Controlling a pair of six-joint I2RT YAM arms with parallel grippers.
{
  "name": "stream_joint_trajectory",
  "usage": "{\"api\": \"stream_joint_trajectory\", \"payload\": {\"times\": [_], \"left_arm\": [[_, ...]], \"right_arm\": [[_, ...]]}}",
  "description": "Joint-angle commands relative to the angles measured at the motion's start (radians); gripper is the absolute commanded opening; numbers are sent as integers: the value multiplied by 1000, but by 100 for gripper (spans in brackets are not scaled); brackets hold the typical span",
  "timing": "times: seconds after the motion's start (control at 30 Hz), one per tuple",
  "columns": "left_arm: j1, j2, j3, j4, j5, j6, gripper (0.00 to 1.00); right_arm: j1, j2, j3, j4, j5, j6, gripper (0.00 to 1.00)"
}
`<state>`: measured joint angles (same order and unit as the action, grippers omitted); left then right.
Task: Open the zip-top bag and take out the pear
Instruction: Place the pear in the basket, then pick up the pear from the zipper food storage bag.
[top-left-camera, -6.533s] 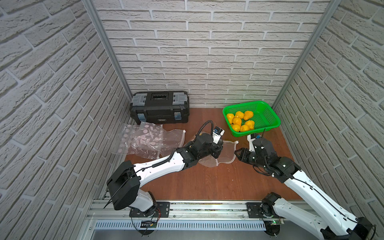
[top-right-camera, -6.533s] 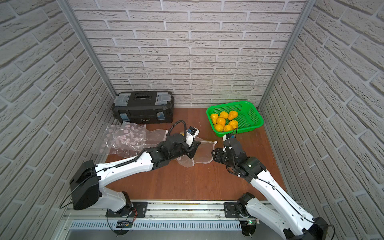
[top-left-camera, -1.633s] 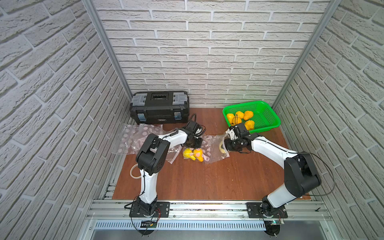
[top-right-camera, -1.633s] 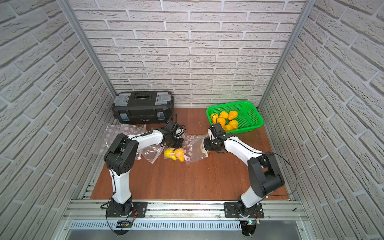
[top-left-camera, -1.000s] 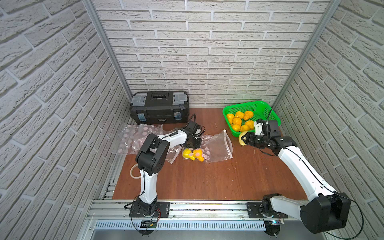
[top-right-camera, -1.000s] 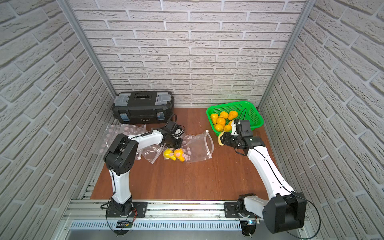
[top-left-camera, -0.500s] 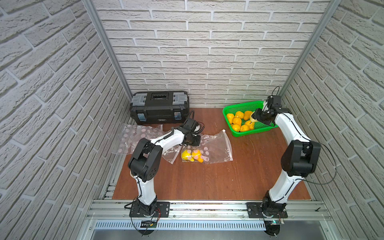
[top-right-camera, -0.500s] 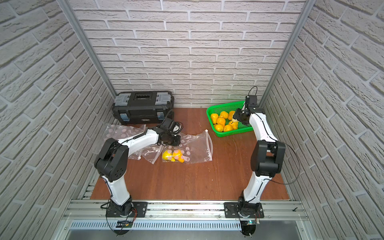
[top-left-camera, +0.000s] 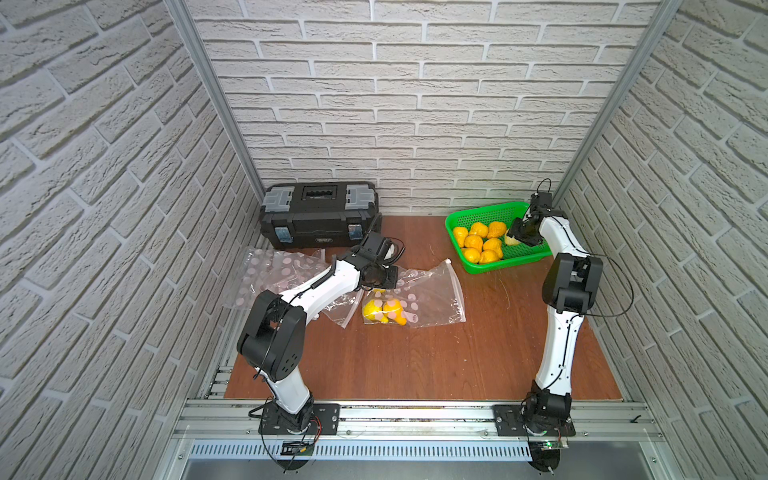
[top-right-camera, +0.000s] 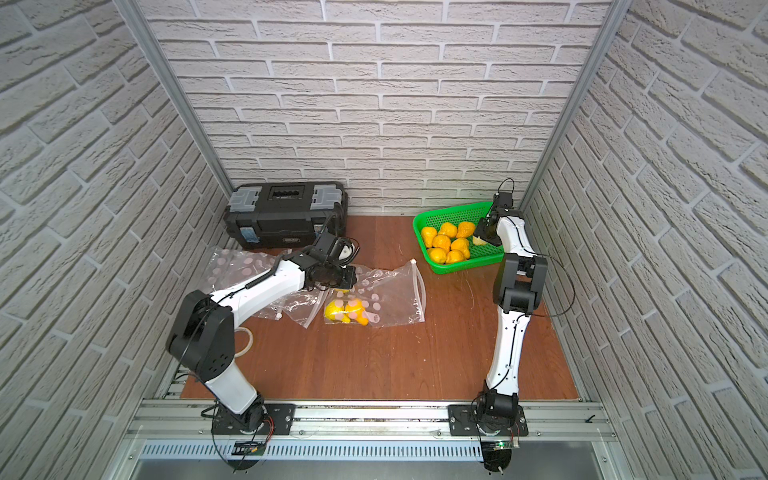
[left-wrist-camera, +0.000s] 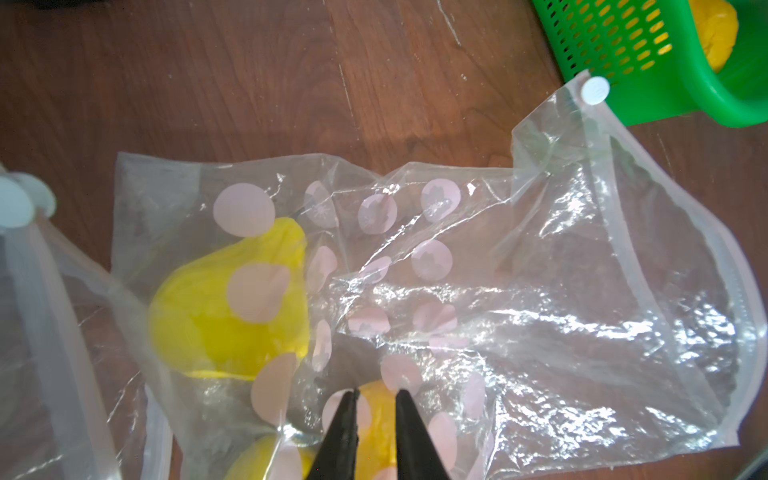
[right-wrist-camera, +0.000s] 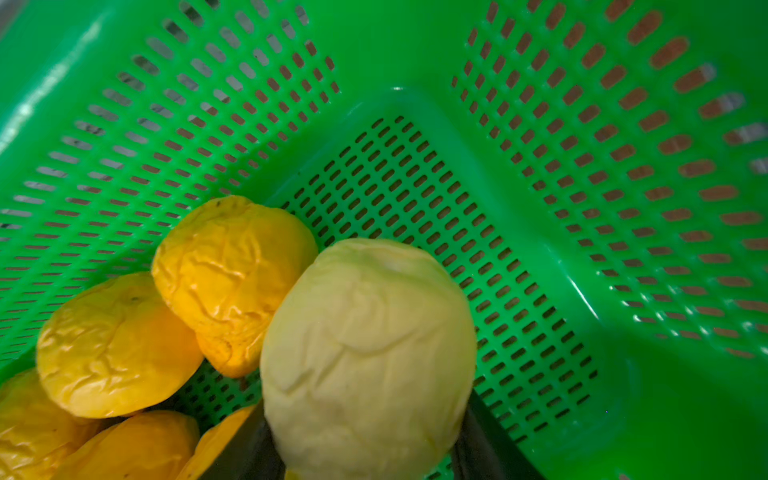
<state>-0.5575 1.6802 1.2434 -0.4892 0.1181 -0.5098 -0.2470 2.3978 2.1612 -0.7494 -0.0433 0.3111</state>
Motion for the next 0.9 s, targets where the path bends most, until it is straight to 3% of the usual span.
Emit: {"api": "stream_joint_trajectory", "payload": {"times": [0.0,0.2,0.37,0.6,0.87], "left_arm": [[1,-50,-42,-29,-46,-52,23],[2,-70,-77,-49,-79,-102,24],[0,-74,-107,-57,-94,-143,24],[-11,-77,-151,-27,-81,-186,22],[-47,-22,-154,-14,-66,-197,22]], "right_arm": [[4,-48,26,-16,32,-24,69],[14,-202,-76,-26,74,-41,78],[41,-397,-257,10,64,-30,76],[134,-668,-536,40,-121,6,63],[290,-840,-844,25,-285,-6,49]]}}
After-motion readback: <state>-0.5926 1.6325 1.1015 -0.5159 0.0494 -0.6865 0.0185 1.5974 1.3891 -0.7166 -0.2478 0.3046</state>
